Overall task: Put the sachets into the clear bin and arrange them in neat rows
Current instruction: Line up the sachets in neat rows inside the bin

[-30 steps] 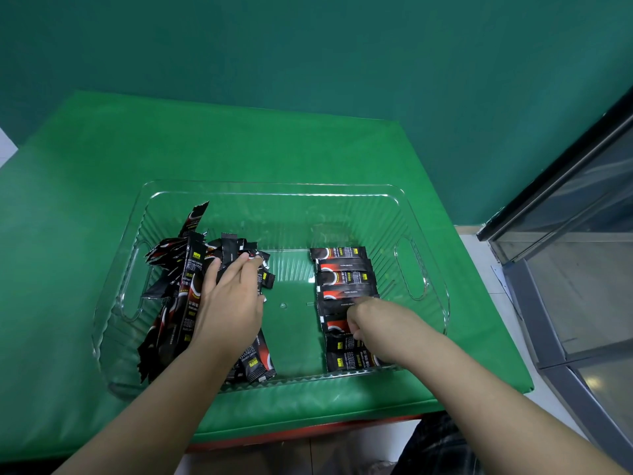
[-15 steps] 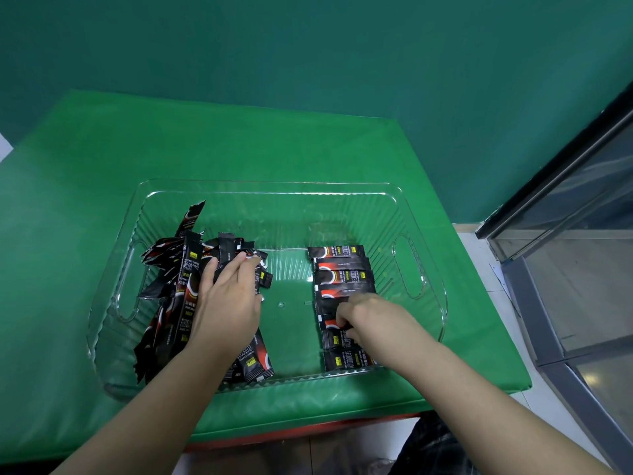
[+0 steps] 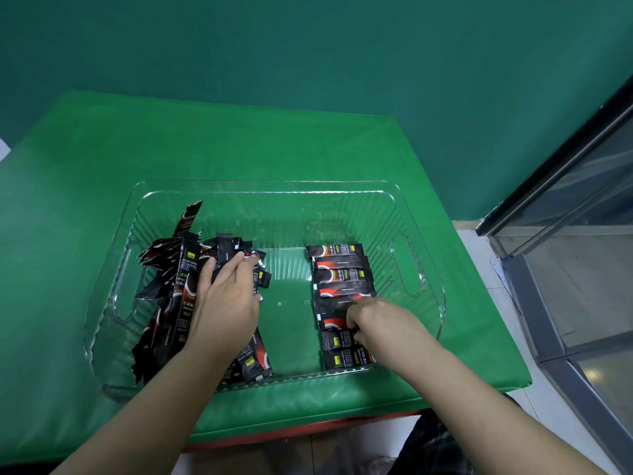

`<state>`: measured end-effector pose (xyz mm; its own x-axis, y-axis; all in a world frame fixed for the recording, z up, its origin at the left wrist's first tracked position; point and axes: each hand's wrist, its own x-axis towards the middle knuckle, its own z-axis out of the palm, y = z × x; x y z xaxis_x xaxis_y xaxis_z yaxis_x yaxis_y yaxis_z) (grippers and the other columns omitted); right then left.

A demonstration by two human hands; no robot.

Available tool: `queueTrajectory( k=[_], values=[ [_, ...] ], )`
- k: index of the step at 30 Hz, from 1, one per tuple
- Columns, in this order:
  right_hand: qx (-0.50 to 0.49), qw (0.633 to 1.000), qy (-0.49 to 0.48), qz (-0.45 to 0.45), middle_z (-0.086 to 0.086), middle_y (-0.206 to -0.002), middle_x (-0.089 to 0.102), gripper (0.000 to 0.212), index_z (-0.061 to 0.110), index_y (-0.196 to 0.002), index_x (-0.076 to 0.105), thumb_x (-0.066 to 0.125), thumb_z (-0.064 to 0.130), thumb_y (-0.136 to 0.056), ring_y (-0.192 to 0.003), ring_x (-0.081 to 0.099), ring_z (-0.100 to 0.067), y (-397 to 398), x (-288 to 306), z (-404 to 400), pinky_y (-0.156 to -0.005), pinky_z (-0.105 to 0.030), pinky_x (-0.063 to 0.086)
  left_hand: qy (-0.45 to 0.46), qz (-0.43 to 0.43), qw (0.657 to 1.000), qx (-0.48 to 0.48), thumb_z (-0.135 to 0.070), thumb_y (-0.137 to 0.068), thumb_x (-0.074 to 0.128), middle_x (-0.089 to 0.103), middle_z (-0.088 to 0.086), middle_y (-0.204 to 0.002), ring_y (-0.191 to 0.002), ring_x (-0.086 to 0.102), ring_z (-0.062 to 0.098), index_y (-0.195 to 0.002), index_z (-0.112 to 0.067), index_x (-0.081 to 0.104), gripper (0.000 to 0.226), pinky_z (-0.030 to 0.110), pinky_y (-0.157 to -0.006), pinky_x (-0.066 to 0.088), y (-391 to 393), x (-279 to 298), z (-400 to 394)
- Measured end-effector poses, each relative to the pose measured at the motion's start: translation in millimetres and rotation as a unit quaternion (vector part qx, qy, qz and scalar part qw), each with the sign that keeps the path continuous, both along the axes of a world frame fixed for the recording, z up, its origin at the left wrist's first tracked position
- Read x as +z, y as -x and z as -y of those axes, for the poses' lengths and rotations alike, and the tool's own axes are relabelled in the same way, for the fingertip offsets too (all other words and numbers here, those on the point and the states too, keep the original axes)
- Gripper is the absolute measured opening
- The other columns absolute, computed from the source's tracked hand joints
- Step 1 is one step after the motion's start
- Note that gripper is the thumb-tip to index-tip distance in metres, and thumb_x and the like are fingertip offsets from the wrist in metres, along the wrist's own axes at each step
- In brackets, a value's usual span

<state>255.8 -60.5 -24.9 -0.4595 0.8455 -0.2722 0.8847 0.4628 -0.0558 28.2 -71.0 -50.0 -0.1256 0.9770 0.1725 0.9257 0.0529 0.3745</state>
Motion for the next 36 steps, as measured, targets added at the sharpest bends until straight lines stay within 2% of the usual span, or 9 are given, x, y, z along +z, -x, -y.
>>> queueTrajectory(
  k=[3,12,16,21,23,25,27,32,36],
  values=[
    [-0.004,1.0,0.005,0.004,-0.005,-0.102,0.063,0.021,0.012,-0.103,0.061,0.059,0.002,-0.085,-0.095,0.057,-0.022,-1,-2,0,-0.071,-0.031,0.046,-0.001,0.001,1.0,0.0,-0.015,-0.095,0.052,0.038,0.005,-0.15,-0.144,0.016,0.009,-0.145,-0.011,0.03,0.055,0.028,-0.108,-0.022,0,0,0],
    [-0.007,1.0,0.009,0.002,-0.004,-0.102,0.064,0.025,0.013,-0.104,0.061,0.058,-0.001,-0.083,-0.095,0.058,-0.022,-1,-3,-1,-0.075,-0.033,0.05,-0.001,-0.007,1.0,-0.001,-0.015,-0.094,0.053,0.038,0.005,-0.15,-0.144,0.018,0.009,-0.145,-0.011,0.031,0.056,0.028,-0.107,-0.022,0,0,0],
    [0.01,0.999,-0.002,-0.035,-0.002,-0.1,0.062,0.029,0.016,-0.104,0.062,0.059,-0.003,-0.081,-0.096,0.058,-0.021,1,0,1,-0.076,-0.033,0.051,-0.001,-0.005,1.0,0.0,-0.016,-0.095,0.053,0.037,0.004,-0.15,-0.144,0.017,0.009,-0.145,-0.012,0.03,0.056,0.027,-0.107,-0.024,1,0,0],
    [0.062,0.99,0.076,-0.106,0.0,-0.1,0.058,0.027,0.024,-0.109,0.068,0.054,0.01,-0.091,-0.102,0.052,-0.017,7,4,0,-0.086,-0.029,0.044,-0.003,-0.006,1.0,-0.002,-0.016,-0.095,0.053,0.038,0.004,-0.15,-0.144,0.017,0.009,-0.145,-0.011,0.03,0.056,0.028,-0.108,-0.022,1,0,0],
    [0.078,0.986,0.098,-0.112,-0.001,-0.095,0.053,0.038,0.029,-0.118,0.065,0.052,0.005,-0.091,-0.098,0.048,-0.018,11,3,-1,-0.084,-0.03,0.043,-0.001,-0.005,1.0,-0.001,-0.015,-0.095,0.053,0.038,0.005,-0.15,-0.144,0.017,0.009,-0.145,-0.011,0.03,0.055,0.028,-0.108,-0.021,1,1,1],
    [0.095,0.985,0.115,-0.088,0.0,-0.09,0.045,0.059,0.032,-0.126,0.059,0.049,-0.008,-0.085,-0.093,0.045,-0.018,15,1,-2,-0.079,-0.03,0.042,-0.001,-0.008,1.0,-0.002,-0.015,-0.095,0.052,0.038,0.004,-0.15,-0.144,0.016,0.009,-0.145,-0.011,0.029,0.055,0.027,-0.107,-0.023,0,1,0],
    [0.096,0.985,0.13,-0.062,0.004,-0.087,0.038,0.067,0.033,-0.129,0.057,0.046,-0.013,-0.081,-0.093,0.043,-0.017,17,1,-4,-0.078,-0.029,0.04,0.004,-0.006,1.0,-0.003,-0.015,-0.095,0.051,0.038,0.004,-0.15,-0.145,0.015,0.008,-0.145,-0.011,0.029,0.055,0.024,-0.104,-0.029,0,2,0],
    [0.086,0.985,0.136,-0.055,0.006,-0.087,0.038,0.06,0.032,-0.125,0.059,0.046,-0.009,-0.084,-0.092,0.038,-0.012,17,2,-7,-0.084,-0.031,0.043,0.006,-0.008,1.0,-0.009,-0.013,-0.094,0.052,0.04,0.005,-0.149,-0.144,0.017,0.008,-0.145,-0.01,0.031,0.055,0.018,-0.095,-0.036,0,0,0],
    [0.085,0.986,0.117,-0.083,0.005,-0.091,0.041,0.056,0.032,-0.128,0.056,0.047,-0.005,-0.088,-0.09,0.038,-0.011,21,1,-8,-0.078,-0.027,0.038,0.013,-0.006,1.0,-0.007,-0.014,-0.095,0.052,0.039,0.003,-0.149,-0.144,0.015,0.007,-0.145,-0.011,0.031,0.055,0.019,-0.097,-0.035,0,-1,-1]
  ],
)
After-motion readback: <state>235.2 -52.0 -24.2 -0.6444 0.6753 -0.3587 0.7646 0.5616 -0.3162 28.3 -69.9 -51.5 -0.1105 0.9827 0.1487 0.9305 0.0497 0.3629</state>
